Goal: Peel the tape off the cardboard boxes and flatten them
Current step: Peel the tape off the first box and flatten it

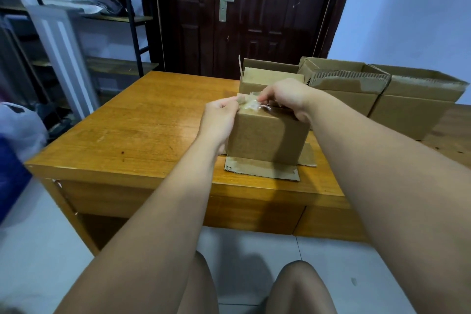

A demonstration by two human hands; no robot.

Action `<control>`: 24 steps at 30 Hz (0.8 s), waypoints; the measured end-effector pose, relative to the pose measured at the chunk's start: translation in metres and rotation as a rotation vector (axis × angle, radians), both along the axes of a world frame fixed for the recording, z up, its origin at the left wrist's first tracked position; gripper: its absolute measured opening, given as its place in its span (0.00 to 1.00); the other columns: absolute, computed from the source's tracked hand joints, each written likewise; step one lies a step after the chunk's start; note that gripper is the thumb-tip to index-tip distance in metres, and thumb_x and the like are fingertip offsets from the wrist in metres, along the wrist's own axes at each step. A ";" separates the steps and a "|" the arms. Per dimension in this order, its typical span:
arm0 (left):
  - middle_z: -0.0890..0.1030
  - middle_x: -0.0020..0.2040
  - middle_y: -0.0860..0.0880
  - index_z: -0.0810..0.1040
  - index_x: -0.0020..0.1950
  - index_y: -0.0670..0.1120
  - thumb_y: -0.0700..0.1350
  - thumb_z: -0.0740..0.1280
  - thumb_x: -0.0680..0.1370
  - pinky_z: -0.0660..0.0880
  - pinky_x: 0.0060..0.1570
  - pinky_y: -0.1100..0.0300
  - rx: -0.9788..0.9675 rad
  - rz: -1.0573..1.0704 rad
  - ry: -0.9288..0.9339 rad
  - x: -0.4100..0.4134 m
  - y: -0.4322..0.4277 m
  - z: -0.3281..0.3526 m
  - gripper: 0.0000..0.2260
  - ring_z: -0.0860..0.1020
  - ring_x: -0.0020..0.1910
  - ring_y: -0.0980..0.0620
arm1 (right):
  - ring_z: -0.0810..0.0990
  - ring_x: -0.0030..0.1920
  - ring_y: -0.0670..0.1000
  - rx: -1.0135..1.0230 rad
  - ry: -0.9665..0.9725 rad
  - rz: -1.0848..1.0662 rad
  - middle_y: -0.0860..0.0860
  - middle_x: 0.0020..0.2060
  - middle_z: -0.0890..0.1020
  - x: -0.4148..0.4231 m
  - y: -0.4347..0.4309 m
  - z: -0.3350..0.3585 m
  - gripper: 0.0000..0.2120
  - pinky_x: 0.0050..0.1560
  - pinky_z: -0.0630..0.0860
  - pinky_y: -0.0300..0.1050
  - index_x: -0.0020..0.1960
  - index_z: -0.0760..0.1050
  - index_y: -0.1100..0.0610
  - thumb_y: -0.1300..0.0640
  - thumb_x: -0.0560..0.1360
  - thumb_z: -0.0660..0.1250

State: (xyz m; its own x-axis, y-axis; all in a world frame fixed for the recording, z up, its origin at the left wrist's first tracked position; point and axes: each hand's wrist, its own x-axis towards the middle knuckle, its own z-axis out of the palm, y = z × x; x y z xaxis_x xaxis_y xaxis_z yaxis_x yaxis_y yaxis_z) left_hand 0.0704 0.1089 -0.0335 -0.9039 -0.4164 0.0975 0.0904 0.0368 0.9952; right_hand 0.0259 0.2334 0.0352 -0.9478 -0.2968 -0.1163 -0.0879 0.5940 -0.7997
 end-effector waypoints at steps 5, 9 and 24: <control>0.77 0.55 0.55 0.77 0.62 0.52 0.46 0.66 0.78 0.76 0.50 0.57 -0.086 0.131 -0.023 -0.012 0.001 0.005 0.13 0.75 0.53 0.54 | 0.73 0.40 0.50 0.050 0.046 0.000 0.53 0.40 0.76 0.003 0.000 -0.002 0.06 0.37 0.67 0.42 0.40 0.75 0.56 0.56 0.75 0.64; 0.77 0.60 0.52 0.75 0.65 0.49 0.48 0.67 0.78 0.74 0.54 0.56 -0.086 0.163 -0.083 -0.016 0.002 0.006 0.16 0.75 0.56 0.52 | 0.73 0.40 0.50 0.034 0.059 0.007 0.53 0.39 0.76 0.002 -0.001 -0.003 0.07 0.38 0.68 0.42 0.40 0.76 0.56 0.56 0.75 0.64; 0.71 0.67 0.49 0.70 0.70 0.52 0.41 0.60 0.80 0.73 0.50 0.57 -0.548 0.328 -0.175 -0.028 0.019 0.017 0.18 0.72 0.57 0.50 | 0.84 0.49 0.53 -0.445 0.016 -0.056 0.57 0.45 0.85 -0.003 0.011 -0.006 0.11 0.52 0.69 0.41 0.37 0.69 0.58 0.63 0.77 0.54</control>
State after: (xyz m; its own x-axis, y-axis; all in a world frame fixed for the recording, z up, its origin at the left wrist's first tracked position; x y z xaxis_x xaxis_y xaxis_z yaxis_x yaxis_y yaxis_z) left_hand 0.0424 0.1283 -0.0164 -0.7604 -0.6048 0.2365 -0.1735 0.5402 0.8235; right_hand 0.0231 0.2443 0.0295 -0.9645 -0.2627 0.0257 -0.0794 0.1962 -0.9773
